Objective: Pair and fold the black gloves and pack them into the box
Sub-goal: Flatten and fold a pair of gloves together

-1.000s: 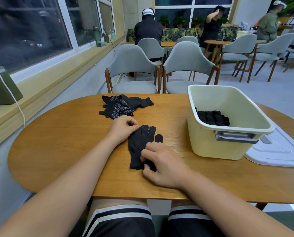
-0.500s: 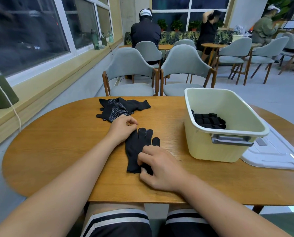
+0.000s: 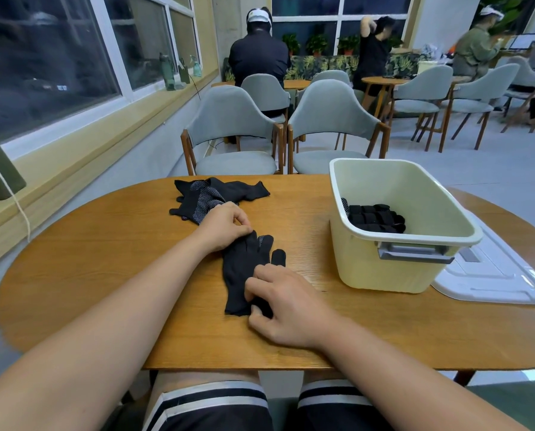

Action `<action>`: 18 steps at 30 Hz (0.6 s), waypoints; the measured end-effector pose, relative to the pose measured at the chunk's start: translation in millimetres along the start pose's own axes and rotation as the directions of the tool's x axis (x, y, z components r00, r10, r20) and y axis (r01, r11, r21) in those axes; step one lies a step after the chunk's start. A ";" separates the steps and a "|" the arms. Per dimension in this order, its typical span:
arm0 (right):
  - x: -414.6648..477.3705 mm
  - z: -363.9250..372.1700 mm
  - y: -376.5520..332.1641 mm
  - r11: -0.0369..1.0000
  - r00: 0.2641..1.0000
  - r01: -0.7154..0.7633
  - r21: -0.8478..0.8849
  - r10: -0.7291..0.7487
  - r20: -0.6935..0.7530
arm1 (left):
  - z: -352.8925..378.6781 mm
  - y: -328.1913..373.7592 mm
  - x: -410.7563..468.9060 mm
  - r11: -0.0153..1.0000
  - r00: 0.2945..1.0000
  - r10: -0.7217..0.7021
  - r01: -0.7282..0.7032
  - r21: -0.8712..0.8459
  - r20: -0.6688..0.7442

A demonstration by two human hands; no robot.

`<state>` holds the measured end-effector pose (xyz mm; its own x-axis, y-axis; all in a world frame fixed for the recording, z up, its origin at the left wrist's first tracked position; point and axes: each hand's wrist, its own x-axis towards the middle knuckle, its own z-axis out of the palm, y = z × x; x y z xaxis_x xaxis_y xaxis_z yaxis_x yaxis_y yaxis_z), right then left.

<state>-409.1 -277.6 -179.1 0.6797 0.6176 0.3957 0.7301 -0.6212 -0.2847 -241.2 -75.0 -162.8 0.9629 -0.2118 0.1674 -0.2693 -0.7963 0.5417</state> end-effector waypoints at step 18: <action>0.6 1.6 0.4 1.000 1.000 0.010 -0.002 -0.010 -0.012 | 5.5 26.3 4.4 0.982 0.972 0.148 -0.167 0.090 0.182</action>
<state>-408.3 -276.7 -180.3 0.6712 0.6184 0.4088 0.7370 -0.6158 -0.2785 -243.9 -100.1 -152.3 0.8993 -0.4273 0.0929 -0.4234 -0.7976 0.4297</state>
